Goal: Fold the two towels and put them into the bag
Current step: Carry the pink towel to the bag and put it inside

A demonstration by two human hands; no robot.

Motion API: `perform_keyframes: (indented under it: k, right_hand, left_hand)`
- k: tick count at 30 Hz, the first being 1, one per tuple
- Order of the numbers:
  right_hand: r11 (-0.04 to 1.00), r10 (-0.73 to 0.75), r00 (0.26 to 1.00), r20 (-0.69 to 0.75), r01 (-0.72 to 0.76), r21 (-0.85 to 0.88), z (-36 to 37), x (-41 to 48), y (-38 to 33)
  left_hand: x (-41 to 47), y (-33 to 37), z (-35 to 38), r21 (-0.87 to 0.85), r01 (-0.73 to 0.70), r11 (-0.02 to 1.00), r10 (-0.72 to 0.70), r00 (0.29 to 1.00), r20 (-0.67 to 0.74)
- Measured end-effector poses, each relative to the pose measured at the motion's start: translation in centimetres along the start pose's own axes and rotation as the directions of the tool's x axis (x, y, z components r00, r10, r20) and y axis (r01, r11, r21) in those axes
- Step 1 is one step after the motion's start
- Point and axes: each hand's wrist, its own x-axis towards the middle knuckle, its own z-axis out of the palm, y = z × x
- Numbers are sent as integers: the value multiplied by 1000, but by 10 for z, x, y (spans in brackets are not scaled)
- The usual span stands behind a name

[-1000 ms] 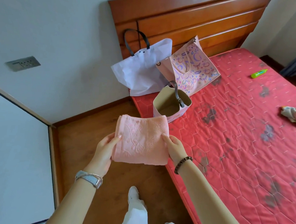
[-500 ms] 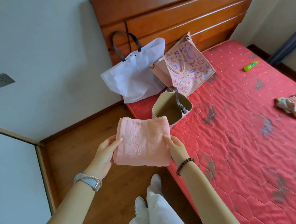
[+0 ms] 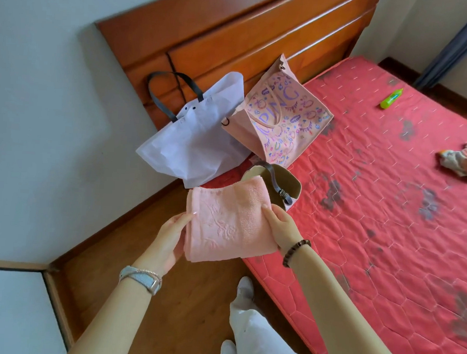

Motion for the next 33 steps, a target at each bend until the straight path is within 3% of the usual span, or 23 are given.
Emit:
perform_keyframes:
  k: [5, 9, 12, 15, 17, 21, 25, 30, 32, 33]
  right_hand:
    - [999, -47, 996, 76, 46, 21, -23, 40, -30]
    - [995, -101, 980, 172, 101, 9, -43, 58, -50]
    - [995, -93, 970, 223, 87, 39, -58, 66, -62]
    - [997, -62, 956, 287, 46, 63, -75, 77, -67]
    - [998, -40, 947, 319, 25, 49, -83, 81, -71]
    - [1000, 10, 936, 352, -10, -3, -92, 85, -78]
    - [995, 68, 965, 254, -46, -93, -91, 89, -78]
    - [982, 147, 989, 27, -143, -120, -81, 95, -71]
    - [980, 199, 980, -9, -199, 10, -72, 93, -70]
    - [956, 237, 972, -6, -232, 177, -66, 92, -68]
  left_hand:
    - [33, 37, 14, -56, 24, 998, -13, 983, 182]
    - [54, 53, 24, -128, 0, 992, 32, 967, 252]
    - [67, 63, 27, -152, 109, 982, -65, 960, 271]
    - [85, 76, 28, -65, 236, 970, -209, 936, 282]
    - [91, 85, 36, -33, 266, 963, -234, 894, 382]
    - [92, 108, 62, 239, 133, 962, -234, 852, 469]
    - [102, 123, 77, 472, -24, 881, -295, 753, 588]
    - [130, 131, 86, 556, -192, 809, -257, 736, 627]
    - [142, 134, 81, 548, -179, 817, -265, 728, 633]
    - [149, 135, 77, 542, -153, 826, -272, 734, 622]
